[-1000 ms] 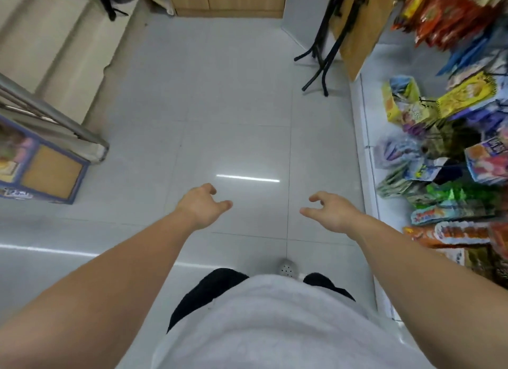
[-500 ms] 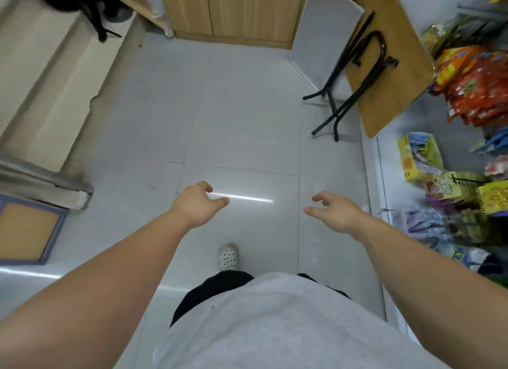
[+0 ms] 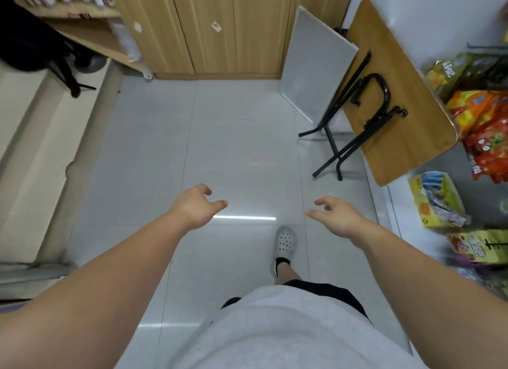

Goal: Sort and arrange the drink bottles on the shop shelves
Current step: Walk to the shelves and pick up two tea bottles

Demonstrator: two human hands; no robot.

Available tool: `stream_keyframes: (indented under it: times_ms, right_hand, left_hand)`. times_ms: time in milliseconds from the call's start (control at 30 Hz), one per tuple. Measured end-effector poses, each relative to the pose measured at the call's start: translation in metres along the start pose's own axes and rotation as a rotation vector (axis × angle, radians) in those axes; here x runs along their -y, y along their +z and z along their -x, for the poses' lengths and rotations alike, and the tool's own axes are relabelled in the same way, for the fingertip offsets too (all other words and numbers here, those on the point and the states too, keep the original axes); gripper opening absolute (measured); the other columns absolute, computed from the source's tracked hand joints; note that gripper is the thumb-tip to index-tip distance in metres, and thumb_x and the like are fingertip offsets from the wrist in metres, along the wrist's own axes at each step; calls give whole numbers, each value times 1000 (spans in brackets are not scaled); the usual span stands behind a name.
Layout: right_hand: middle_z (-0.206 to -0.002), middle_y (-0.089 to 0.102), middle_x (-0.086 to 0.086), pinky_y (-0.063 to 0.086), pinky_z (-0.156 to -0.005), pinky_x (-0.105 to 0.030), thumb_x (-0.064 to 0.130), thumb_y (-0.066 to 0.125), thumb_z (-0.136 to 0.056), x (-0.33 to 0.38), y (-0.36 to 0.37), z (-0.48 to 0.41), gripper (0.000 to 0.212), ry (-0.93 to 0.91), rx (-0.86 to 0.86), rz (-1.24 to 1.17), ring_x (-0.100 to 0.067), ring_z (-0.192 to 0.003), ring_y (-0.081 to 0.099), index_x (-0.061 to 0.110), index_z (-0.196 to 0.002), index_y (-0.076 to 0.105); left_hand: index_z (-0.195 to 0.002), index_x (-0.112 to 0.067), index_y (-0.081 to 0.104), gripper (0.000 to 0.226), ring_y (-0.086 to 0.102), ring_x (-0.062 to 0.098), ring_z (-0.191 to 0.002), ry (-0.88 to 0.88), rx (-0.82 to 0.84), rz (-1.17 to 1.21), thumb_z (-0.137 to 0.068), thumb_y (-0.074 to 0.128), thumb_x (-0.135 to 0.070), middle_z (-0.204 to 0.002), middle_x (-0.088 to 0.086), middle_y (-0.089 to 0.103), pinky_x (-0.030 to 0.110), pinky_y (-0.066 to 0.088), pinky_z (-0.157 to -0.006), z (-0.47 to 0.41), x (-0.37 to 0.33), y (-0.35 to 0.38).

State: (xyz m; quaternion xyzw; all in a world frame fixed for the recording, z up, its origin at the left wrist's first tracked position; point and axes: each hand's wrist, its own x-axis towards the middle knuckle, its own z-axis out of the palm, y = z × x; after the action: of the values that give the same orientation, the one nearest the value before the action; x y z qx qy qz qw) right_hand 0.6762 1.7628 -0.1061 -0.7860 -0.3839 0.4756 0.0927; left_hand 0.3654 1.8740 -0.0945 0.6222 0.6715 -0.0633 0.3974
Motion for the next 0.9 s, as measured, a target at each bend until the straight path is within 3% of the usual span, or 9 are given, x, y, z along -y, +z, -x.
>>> stream_keyframes:
  times_ms: [100,333,467,600,900]
  right_hand:
    - [-151,47,-6,42,-100,-35,52,65,-93,22,-43,-60,62,13,23,-4,-26,-133,49,22,-145,50]
    - [-149,49,-7,44,-99,-34,54,65,-92,113,-142,-181,64,-50,58,85,-26,-129,53,22,-145,50]
    - [-141,49,4,52,-98,-44,60,66,-86,176,-176,-240,64,-88,51,95,-25,-124,55,31,-140,52]
    - [-145,53,-4,44,-101,-35,57,68,-87,233,-202,-306,62,-120,17,128,-23,-129,53,26,-139,54]
    - [-148,51,-8,40,-99,-30,50,63,-95,376,-269,-416,62,-54,-66,117,-25,-132,52,17,-145,50]
  left_hand:
    - [-140,-20,52,65,56,23,-104,-26,-6,4,-89,67,-57,-133,6,60,34,46,-92,-51,-46,-23]
    - [-140,-22,53,65,59,29,-121,-32,-77,16,-88,68,-58,-138,6,58,40,48,-102,-154,-145,-101]
    - [-140,-20,53,65,58,29,-121,-32,-87,34,-89,68,-55,-137,8,59,38,48,-101,-216,-177,-139]
    - [-141,-20,52,65,58,29,-120,-25,-84,61,-89,67,-56,-139,9,57,37,47,-99,-294,-199,-179]
    - [-142,-18,52,69,59,28,-123,127,-16,-61,-88,66,-59,-140,9,58,35,48,-98,-472,-268,-303]
